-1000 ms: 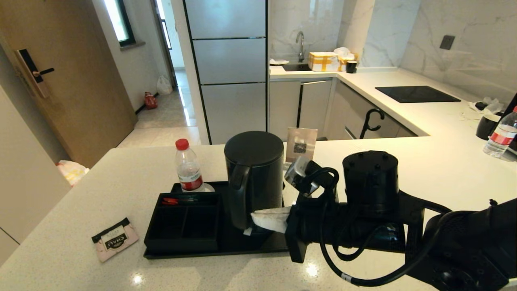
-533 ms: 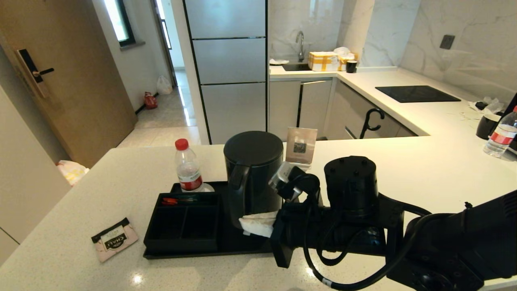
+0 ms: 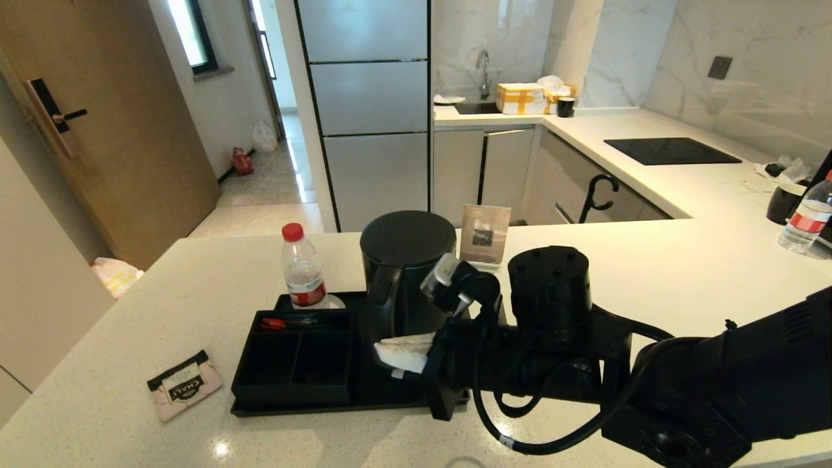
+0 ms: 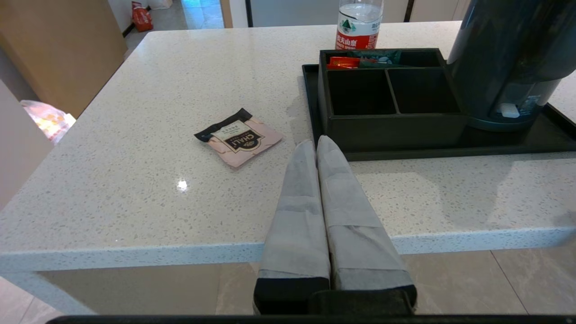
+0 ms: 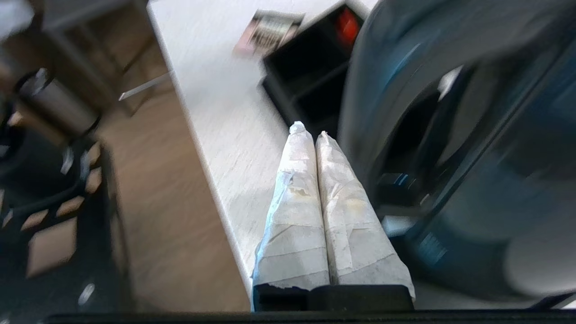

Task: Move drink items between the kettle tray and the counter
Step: Pick up the kettle

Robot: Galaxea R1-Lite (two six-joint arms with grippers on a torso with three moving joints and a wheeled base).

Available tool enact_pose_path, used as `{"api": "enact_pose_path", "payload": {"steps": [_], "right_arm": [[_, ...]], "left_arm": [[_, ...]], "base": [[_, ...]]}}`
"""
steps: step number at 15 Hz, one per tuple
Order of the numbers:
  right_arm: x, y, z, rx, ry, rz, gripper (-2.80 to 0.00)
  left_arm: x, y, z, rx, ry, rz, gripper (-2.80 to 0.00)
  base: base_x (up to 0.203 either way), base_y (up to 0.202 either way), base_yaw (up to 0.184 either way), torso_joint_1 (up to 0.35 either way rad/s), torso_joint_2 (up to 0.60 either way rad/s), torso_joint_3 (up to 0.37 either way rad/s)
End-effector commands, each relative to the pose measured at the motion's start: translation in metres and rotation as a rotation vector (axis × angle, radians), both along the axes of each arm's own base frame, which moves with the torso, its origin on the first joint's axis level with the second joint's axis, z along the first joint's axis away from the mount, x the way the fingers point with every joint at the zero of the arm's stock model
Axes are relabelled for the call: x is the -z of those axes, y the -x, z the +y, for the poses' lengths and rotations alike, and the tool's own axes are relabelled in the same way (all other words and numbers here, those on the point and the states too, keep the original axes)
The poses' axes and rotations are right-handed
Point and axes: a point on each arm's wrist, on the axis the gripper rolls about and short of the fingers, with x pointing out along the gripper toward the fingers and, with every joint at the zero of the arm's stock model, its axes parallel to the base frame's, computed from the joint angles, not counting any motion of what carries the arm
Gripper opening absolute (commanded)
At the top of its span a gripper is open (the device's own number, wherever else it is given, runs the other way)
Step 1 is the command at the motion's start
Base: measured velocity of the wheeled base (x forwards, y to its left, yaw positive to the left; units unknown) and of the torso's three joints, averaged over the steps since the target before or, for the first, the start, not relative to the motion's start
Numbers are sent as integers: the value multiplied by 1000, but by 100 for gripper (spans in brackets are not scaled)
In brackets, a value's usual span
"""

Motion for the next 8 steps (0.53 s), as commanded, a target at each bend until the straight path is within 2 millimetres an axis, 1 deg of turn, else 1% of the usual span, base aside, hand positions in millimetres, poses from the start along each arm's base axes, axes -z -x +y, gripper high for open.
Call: {"api": "enact_pose_path", "payload": {"steps": [1, 4, 8], "right_arm": [[2, -7, 8, 11, -21, -20, -280], [6, -11, 13, 23, -18, -20, -280], [7, -10, 15, 19, -14, -17, -280]], "left_arm": [[0, 0, 0, 0, 0, -1, -280], [0, 0, 0, -2, 0, 0, -280], [0, 0, 0, -2, 0, 0, -280]], "base": [[0, 0, 0, 0, 0, 0], [0, 0, 0, 0, 0, 0], [0, 0, 0, 0, 0, 0]]}}
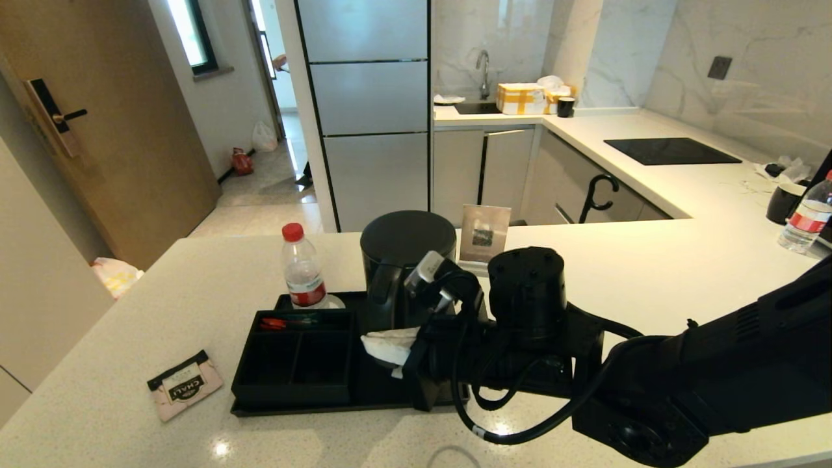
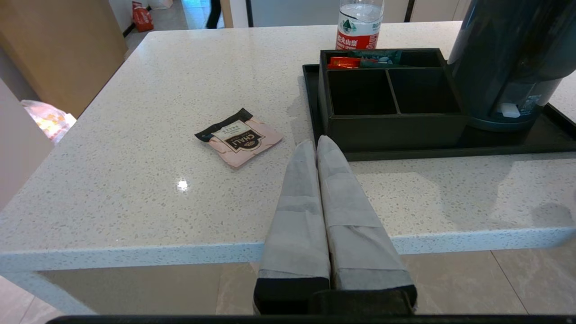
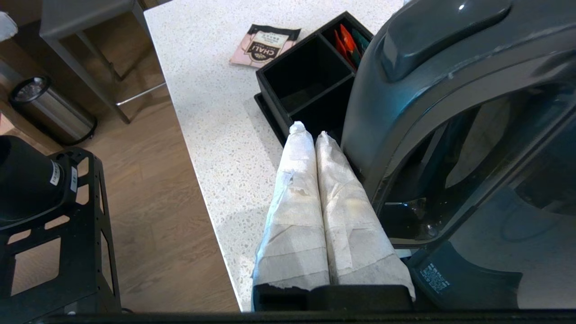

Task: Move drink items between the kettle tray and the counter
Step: Pick up the kettle

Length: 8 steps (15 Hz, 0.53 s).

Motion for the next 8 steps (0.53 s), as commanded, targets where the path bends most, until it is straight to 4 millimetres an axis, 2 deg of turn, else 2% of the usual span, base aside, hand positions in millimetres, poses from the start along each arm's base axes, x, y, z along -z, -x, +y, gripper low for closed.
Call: {"api": "enact_pose_path", "payload": {"steps": [1, 8], "right_arm": [[2, 4, 6, -18, 1, 0, -280], [5, 1, 23, -20, -18, -1, -280]], "left_arm": [[0, 0, 0, 0, 0, 0, -280], [0, 0, 0, -1, 0, -1, -280]], "base": [[0, 0, 0, 0, 0, 0], [0, 0, 0, 0, 0, 0]]}}
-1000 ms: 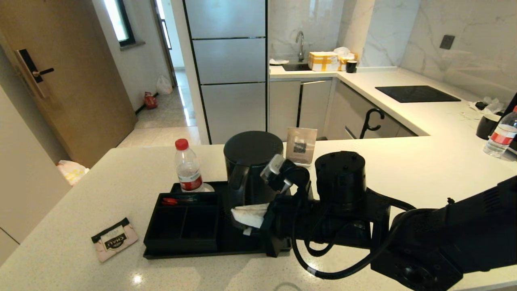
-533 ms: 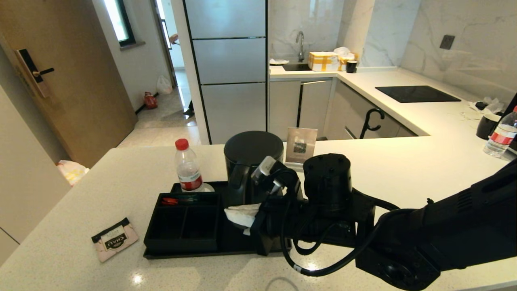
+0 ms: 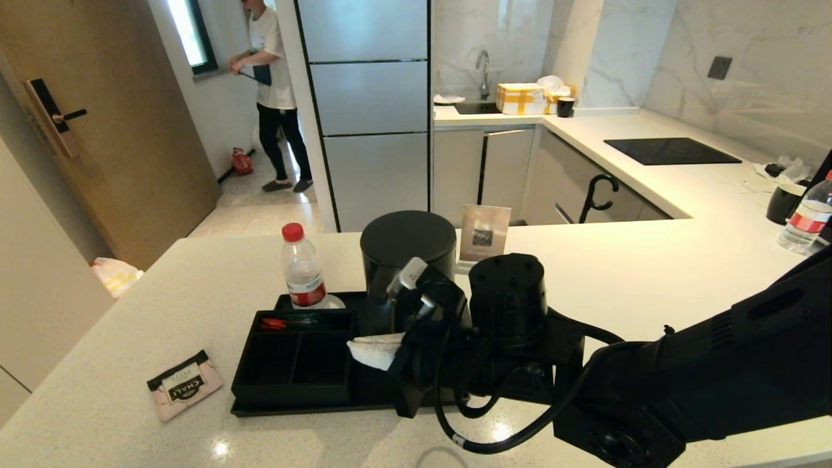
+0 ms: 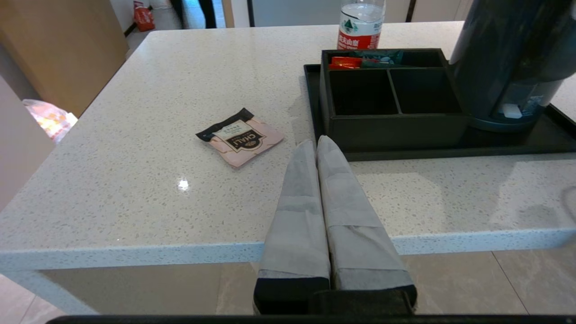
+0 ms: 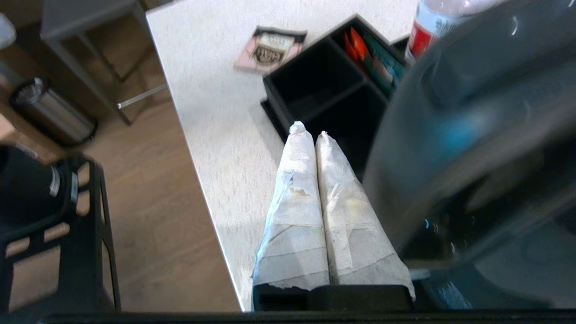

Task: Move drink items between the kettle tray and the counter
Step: Pick up the kettle

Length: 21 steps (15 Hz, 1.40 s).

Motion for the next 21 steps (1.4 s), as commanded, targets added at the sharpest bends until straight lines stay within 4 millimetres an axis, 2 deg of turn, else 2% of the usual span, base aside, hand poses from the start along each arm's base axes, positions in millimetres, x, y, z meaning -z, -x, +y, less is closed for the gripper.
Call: {"api": "enact_pose_path", "payload": {"steps": [1, 12, 21], "right_arm": [[0, -4, 7, 3, -15, -5, -280], [-3, -9, 13, 7, -31, -16, -280], [-1, -14, 19, 93, -72, -12, -280]], "left_arm": [[0, 0, 0, -1, 0, 0, -280], [0, 0, 0, -1, 0, -2, -280], [0, 0, 0, 1, 0, 0, -280]], "base": [[0, 0, 0, 0, 0, 0], [0, 0, 0, 0, 0, 0], [0, 0, 0, 0, 0, 0]]}}
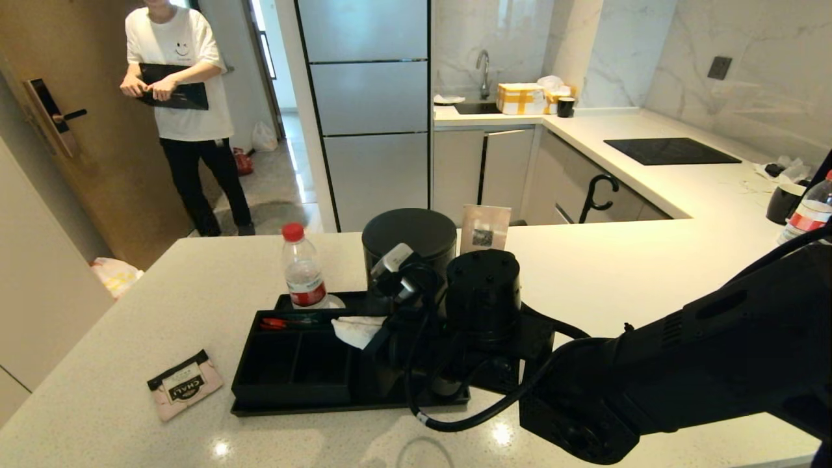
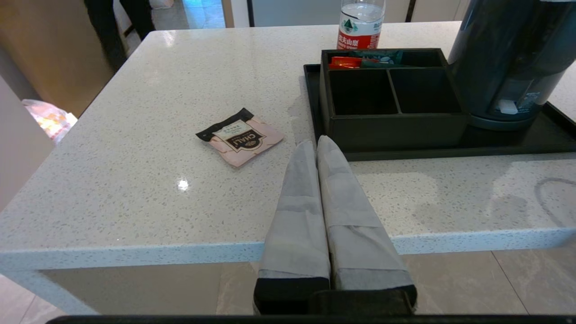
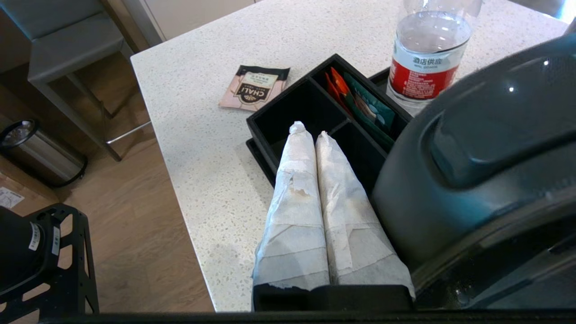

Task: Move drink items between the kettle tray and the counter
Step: Pick up the kettle

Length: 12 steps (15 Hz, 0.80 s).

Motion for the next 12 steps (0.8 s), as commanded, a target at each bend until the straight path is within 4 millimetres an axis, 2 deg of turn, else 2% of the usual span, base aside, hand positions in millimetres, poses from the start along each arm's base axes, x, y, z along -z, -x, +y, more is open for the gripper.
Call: {"api": "enact_pose_path", "payload": {"steps": [1, 12], "right_arm": [[0, -3, 3, 29, -14, 3, -280], [6, -5, 4, 74, -20, -6, -280]], "left_arm": [[0, 0, 0, -2, 0, 0, -280], [0, 0, 0, -2, 0, 0, -280]], "base": [[0, 0, 0, 0, 0, 0], [0, 0, 0, 0, 0, 0]]}}
